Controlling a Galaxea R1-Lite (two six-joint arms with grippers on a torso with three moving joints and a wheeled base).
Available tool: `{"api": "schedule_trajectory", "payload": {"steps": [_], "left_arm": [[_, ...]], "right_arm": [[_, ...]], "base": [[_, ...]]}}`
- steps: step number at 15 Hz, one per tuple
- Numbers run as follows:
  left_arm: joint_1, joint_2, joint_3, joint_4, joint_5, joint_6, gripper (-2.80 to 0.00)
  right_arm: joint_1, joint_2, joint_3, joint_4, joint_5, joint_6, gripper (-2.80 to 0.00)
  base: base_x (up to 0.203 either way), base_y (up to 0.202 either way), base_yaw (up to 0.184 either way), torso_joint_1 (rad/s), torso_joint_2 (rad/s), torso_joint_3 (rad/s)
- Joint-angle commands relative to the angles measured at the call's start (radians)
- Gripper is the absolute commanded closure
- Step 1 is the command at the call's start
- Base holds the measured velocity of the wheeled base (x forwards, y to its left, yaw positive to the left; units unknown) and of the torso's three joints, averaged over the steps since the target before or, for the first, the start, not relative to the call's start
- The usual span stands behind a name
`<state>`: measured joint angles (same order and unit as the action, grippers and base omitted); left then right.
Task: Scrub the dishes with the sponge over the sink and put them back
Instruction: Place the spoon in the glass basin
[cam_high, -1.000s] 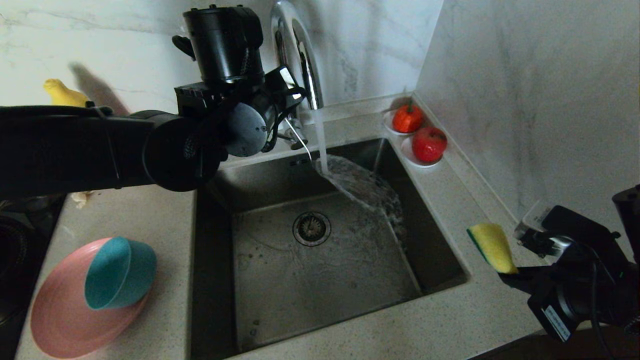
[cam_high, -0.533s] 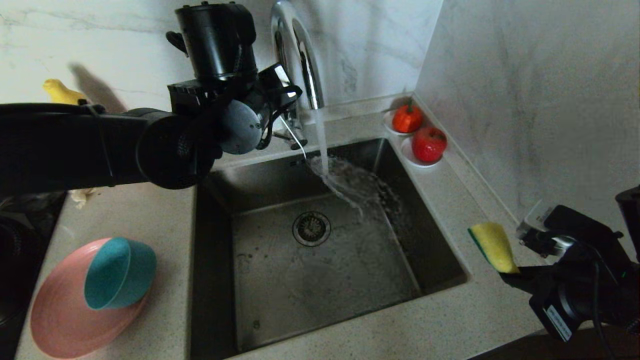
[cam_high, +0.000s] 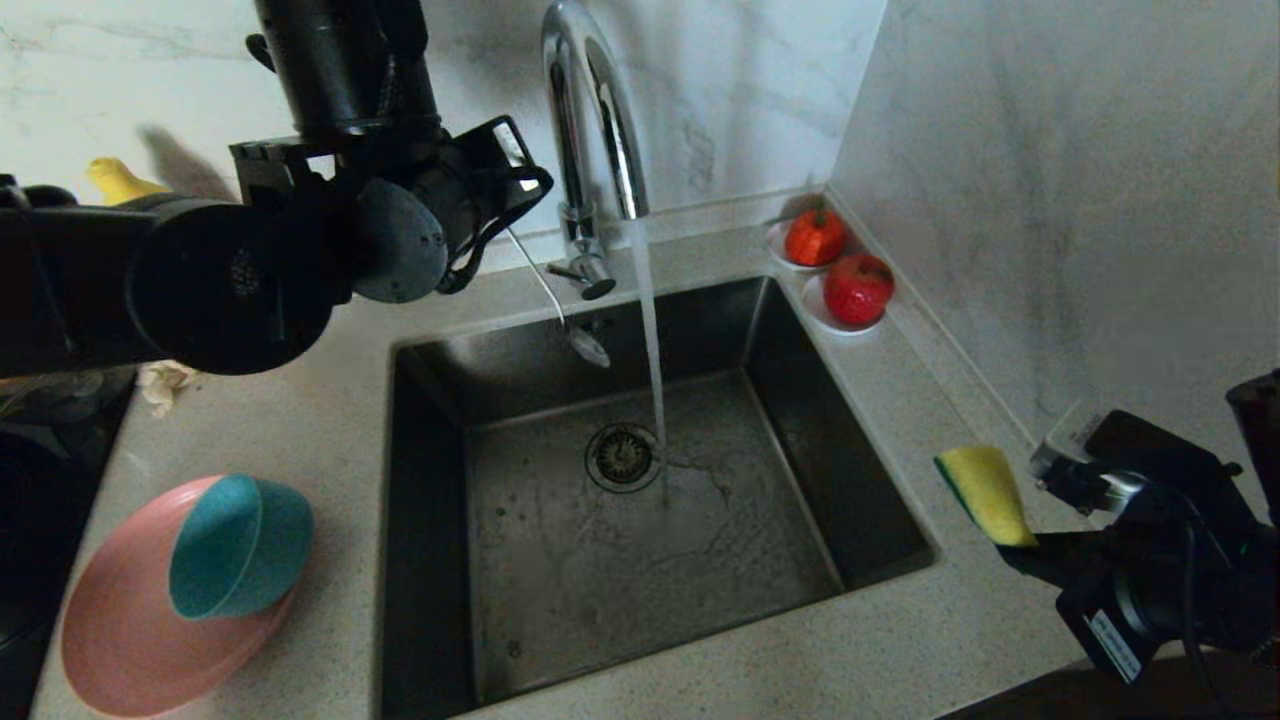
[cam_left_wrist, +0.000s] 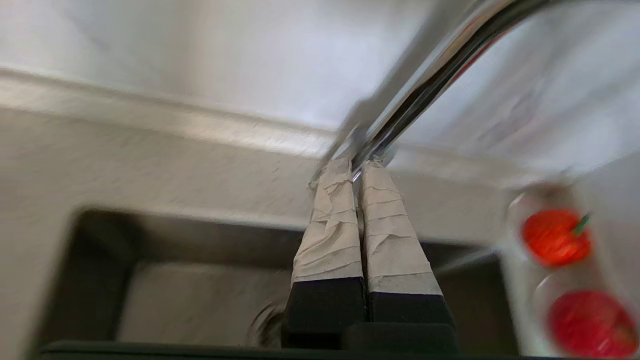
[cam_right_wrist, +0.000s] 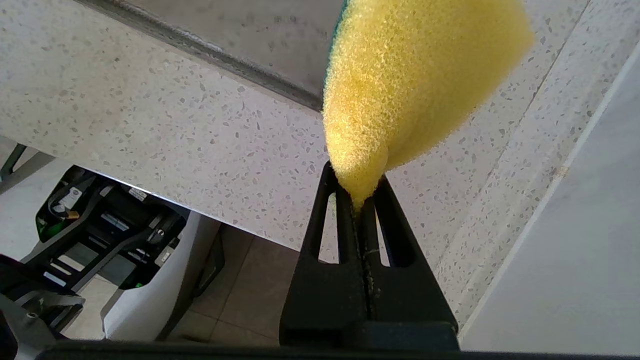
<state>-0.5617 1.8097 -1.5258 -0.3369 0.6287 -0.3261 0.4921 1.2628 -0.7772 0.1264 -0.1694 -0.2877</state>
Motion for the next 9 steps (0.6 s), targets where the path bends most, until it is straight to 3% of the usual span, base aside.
{"api": "schedule_trajectory", "payload": {"steps": [1,5,9], "left_arm": [[0.005,-0.045,0.029,0.051,0.027,-0.001,0.0],[0.016,-0.101,0.044,0.063,0.11,0.079,0.0],[0.06,-0.183,0.16,0.063,0.216,0.129,0.0]], "right_arm": [[0.002,0.006,0.004,0.001,-0.001,-0.001,0.0],[0.002,-0.002,0.016,0.002,-0.002,-0.001,0.0],[0.0,-0.009,0.03,0.001,-0.002,-0.001,0.0]], "base": [[0.0,0.0,0.0,0.0,0.0,0.0],[0.0,0.0,0.0,0.0,0.0,0.0],[0.0,0.0,0.0,0.0,0.0,0.0]]}}
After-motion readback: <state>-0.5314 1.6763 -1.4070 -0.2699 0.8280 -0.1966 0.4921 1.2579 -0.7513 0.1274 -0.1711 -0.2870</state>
